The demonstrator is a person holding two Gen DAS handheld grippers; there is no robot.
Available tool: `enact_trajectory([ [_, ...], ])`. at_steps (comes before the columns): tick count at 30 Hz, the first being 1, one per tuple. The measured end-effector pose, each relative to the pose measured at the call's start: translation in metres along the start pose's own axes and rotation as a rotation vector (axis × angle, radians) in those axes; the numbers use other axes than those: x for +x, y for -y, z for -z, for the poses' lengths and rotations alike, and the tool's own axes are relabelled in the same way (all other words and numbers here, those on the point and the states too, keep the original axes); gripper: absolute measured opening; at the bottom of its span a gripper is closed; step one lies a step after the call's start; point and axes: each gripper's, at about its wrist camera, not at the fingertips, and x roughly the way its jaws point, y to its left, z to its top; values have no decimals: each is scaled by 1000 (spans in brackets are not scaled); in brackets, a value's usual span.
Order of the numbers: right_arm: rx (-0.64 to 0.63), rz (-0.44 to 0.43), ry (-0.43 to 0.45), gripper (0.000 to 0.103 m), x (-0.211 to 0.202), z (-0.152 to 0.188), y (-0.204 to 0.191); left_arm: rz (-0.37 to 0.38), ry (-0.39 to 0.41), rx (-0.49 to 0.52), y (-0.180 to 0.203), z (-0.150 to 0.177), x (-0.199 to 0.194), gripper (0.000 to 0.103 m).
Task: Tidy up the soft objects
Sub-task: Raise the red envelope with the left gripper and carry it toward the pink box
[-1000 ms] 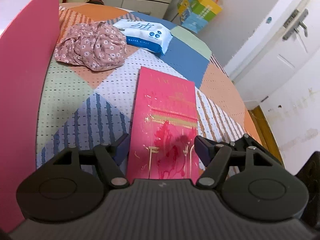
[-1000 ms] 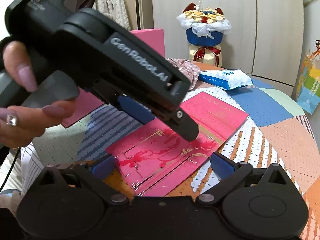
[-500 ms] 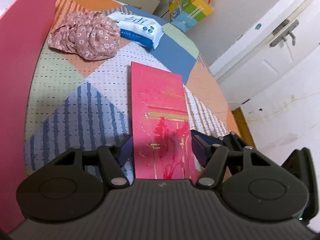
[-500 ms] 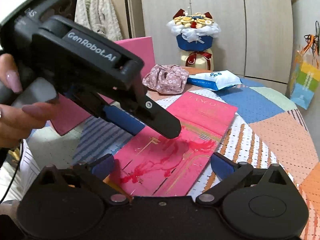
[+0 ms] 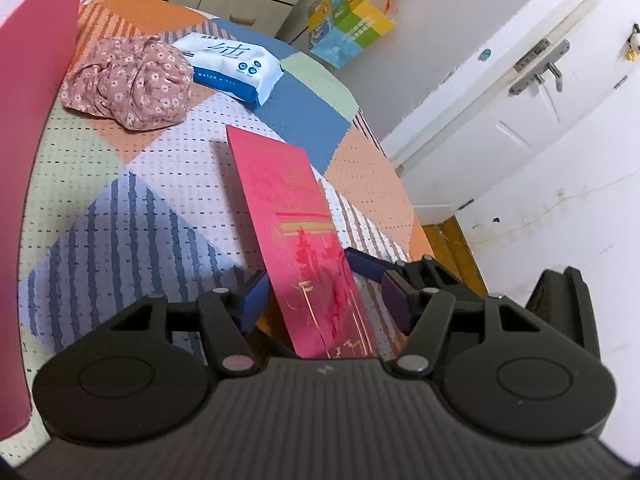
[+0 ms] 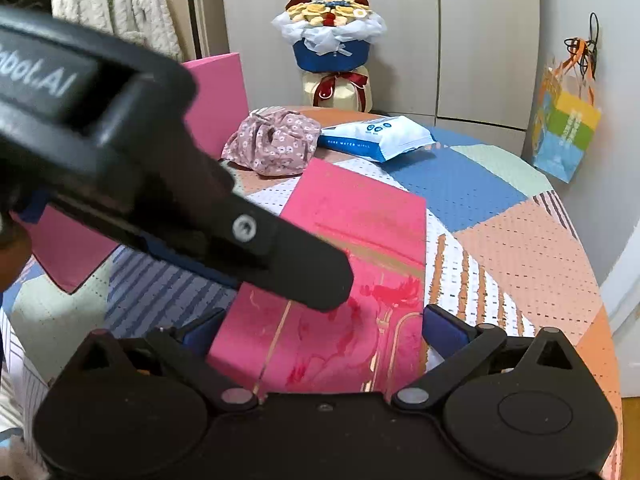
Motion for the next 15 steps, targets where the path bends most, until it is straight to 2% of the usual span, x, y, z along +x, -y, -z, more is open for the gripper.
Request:
enact_trajectory([
  [2,11,-1,10,100,-3,1,2,-38,16,1,-1,0,3,55],
  [5,13,3,17,95,-3,1,4,-164,66,36,-2,2,9,52],
  [6,17,-2,22,94,-3,1,6,-177,75,43,-3,3,13,43],
  [7,19,-6,25,94,-4,2,6,-176,74,38,-5,4,16,32],
  [9,21,-9,30,93,-4,2,8,-127,71,-6,-9,7,21,28],
  [15,48,-5,47,91,-7,3,9,-98,129,-73,-6,16,15,17],
])
